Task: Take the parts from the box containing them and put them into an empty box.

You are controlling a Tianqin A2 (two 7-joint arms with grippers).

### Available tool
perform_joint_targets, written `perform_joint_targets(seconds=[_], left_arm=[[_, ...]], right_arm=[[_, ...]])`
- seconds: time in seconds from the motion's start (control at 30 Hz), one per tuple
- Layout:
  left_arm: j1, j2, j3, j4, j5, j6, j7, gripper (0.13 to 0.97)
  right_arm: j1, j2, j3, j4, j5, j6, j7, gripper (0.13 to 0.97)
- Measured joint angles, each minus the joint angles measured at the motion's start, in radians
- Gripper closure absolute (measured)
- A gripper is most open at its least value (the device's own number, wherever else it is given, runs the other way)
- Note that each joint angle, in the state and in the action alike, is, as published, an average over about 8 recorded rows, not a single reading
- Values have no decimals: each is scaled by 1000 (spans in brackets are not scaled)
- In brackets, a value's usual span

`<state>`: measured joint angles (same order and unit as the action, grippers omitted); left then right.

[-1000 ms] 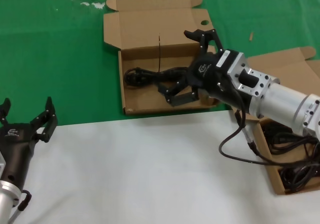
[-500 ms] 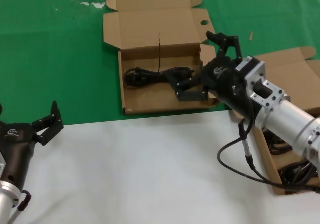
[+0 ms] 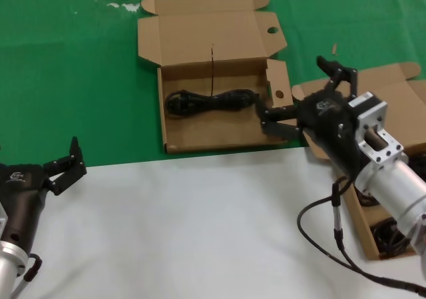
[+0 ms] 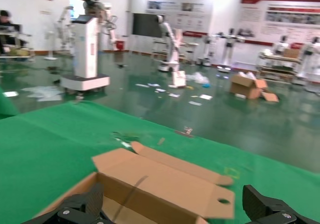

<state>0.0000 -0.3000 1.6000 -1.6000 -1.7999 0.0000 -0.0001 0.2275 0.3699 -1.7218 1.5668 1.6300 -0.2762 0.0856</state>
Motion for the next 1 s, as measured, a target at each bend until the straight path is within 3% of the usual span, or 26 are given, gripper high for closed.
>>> perform_joint_targets(seconds=[0.67,1.0], left_arm=[[0,0,0,0,0,0,0,132],[0,0,0,0,0,0,0,132]], right_arm=[[-186,-57,99,27,139,226,-70,129],[-203,-63,109,30,152,247,-77,129]])
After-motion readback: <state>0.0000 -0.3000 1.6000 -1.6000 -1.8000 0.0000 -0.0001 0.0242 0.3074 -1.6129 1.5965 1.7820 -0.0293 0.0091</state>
